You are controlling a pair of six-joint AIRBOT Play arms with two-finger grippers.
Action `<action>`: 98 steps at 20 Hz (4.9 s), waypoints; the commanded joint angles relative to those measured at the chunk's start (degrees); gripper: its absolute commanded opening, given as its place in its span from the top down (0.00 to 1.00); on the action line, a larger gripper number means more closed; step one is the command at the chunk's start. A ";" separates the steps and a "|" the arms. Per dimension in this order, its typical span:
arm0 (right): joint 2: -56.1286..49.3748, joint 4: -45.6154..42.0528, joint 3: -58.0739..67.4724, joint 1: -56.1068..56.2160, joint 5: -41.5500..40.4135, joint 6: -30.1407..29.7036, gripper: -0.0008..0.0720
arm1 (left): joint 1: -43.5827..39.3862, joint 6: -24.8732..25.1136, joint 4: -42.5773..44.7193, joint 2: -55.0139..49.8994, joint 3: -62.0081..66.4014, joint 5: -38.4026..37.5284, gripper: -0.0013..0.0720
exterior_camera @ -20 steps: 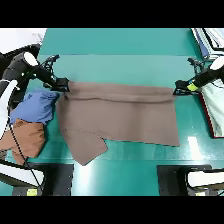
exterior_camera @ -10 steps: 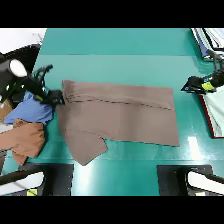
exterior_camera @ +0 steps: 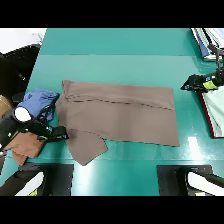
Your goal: Fold the shirts.
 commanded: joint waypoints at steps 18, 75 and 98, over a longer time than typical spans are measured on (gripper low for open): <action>9.60 3.72 -45.22 -25.77 2.93 -4.63 0.45 | -0.04 4.48 -10.84 1.27 5.11 4.48 0.94; -26.56 23.10 -12.04 -21.31 4.28 -17.00 0.36 | -10.16 6.27 -9.79 -22.01 34.67 15.02 0.94; -9.86 33.03 17.07 7.87 4.90 -12.31 0.97 | -36.24 -0.55 -11.45 -51.63 57.18 19.58 0.94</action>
